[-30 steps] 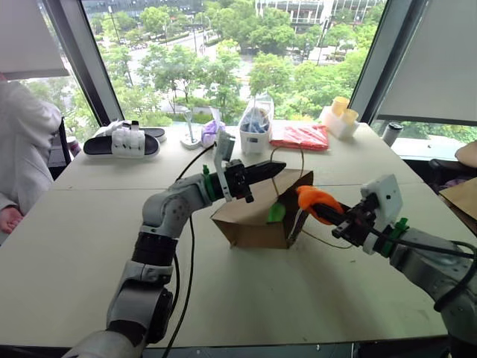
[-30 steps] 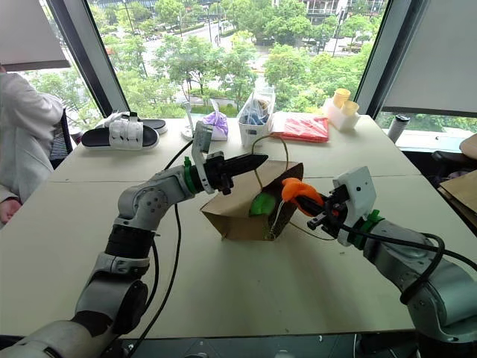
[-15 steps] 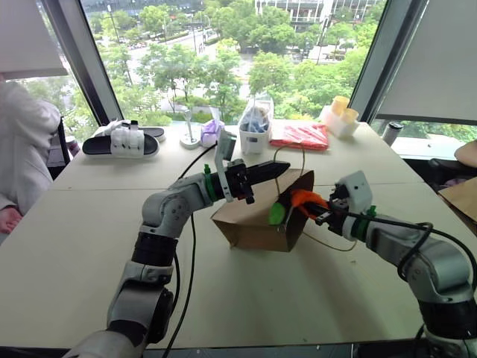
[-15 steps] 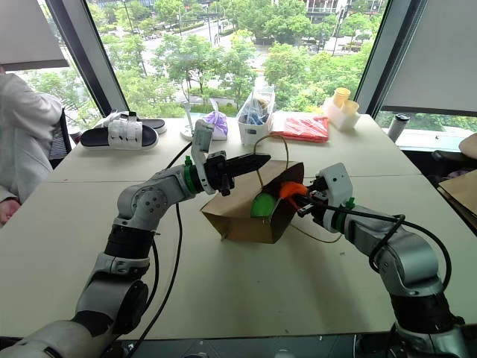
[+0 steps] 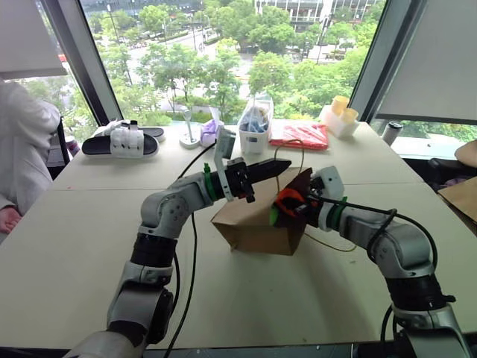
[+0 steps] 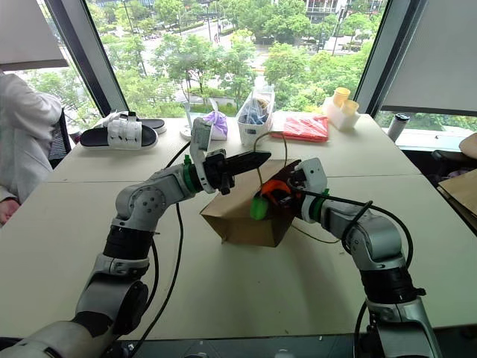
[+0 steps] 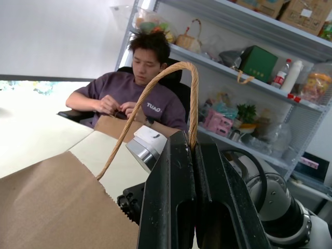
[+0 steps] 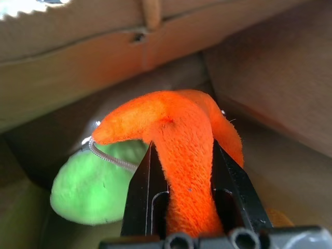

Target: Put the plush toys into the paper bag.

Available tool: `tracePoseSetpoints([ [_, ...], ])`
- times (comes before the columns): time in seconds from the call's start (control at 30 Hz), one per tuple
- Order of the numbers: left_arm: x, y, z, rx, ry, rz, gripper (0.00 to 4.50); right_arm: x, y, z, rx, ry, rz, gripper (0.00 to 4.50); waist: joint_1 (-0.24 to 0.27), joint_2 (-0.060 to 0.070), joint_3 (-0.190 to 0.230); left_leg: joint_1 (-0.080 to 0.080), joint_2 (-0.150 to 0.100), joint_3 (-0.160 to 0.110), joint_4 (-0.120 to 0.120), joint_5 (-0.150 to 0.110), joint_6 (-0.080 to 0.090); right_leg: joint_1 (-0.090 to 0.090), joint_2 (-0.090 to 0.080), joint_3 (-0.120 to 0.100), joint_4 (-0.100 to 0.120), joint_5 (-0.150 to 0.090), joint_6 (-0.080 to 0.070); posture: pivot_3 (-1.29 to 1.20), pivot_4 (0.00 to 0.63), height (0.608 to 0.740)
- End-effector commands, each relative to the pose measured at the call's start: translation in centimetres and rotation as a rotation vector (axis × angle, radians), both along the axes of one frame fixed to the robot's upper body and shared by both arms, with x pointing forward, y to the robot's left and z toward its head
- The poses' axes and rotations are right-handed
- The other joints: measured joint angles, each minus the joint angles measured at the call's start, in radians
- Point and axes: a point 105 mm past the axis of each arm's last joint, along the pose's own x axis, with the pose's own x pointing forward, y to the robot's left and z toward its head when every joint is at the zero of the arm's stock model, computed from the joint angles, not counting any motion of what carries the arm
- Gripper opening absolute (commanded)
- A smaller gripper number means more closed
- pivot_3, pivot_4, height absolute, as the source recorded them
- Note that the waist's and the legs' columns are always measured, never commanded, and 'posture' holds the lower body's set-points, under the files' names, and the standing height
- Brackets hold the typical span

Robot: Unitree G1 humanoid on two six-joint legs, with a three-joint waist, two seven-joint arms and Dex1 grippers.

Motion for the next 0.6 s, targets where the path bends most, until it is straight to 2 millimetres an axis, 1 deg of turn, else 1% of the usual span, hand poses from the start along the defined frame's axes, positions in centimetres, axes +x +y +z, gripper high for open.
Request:
tracePoseSetpoints([
  [0.03, 0.0, 0.5, 1.1, -0.034, -0.031, 0.014, 0.0, -0.4, 0.4, 1.8, -0.027, -0.087, 0.043, 1.97, 0.001, 0.0, 0.0, 0.0, 0.0, 0.0, 0.0, 0.0, 0.0, 0.0, 0.0, 0.0, 0.0, 0.0, 0.0, 0.0, 0.15, 0.74],
  [0.13, 0.5, 0.6, 1.2, -0.045, -0.022, 0.031, 0.0, -0.2, -0.5, 2.9, 0.017, -0.105, -0.014, 3.5, 0.001, 0.0, 0.0, 0.0, 0.0, 0.0, 0.0, 0.0, 0.0, 0.0, 0.0, 0.0, 0.0, 0.0, 0.0, 0.0, 0.15, 0.74],
  [0.2, 0.6, 0.6, 1.2, -0.049, -0.019, 0.038, 0.0, -0.4, -0.8, 3.4, 0.032, -0.111, -0.018, 4.47, 0.001, 0.0, 0.0, 0.0, 0.0, 0.0, 0.0, 0.0, 0.0, 0.0, 0.0, 0.0, 0.0, 0.0, 0.0, 0.0, 0.15, 0.74],
  [0.33, 0.8, 0.6, 1.2, -0.057, -0.012, 0.042, 0.0, -1.8, -1.3, 4.6, 0.096, -0.127, -0.008, 4.47, 0.001, 0.0, 0.0, 0.0, 0.0, -0.001, 0.0, 0.0, 0.0, 0.0, 0.0, 0.0, 0.0, 0.0, 0.0, 0.0, 0.15, 0.74],
  [0.47, 0.8, 0.7, 1.1, -0.056, -0.013, 0.043, 0.0, -3.2, -2.3, 5.5, 0.148, -0.144, -0.014, 4.47, 0.002, 0.0, 0.0, 0.0, 0.0, -0.001, 0.0, 0.0, 0.0, 0.0, 0.0, 0.0, 0.0, 0.0, 0.0, 0.0, 0.15, 0.74],
  [0.53, 0.9, 0.8, 1.1, -0.059, -0.009, 0.048, 0.0, -4.4, -3.1, 5.9, 0.187, -0.149, -0.015, 4.47, 0.002, 0.0, 0.0, 0.0, 0.0, -0.001, 0.0, 0.0, 0.0, 0.0, 0.0, 0.0, 0.0, 0.0, 0.0, 0.0, 0.15, 0.74],
  [0.57, 0.9, 0.8, 1.1, -0.059, -0.009, 0.049, 0.0, -4.9, -3.9, 6.0, 0.205, -0.152, -0.039, 4.47, 0.003, 0.0, 0.0, 0.0, 0.0, -0.001, 0.0, 0.0, 0.0, 0.0, 0.0, 0.0, 0.0, 0.0, 0.0, 0.0, 0.15, 0.74],
  [0.6, 1.0, 1.0, 1.2, -0.065, -0.007, 0.056, 0.0, -5.6, -6.6, 4.7, 0.199, -0.117, -0.154, 4.47, 0.007, 0.0, 0.0, 0.0, 0.0, -0.001, 0.0, 0.0, 0.0, 0.0, 0.0, 0.0, 0.0, 0.0, 0.0, 0.0, 0.15, 0.74],
])
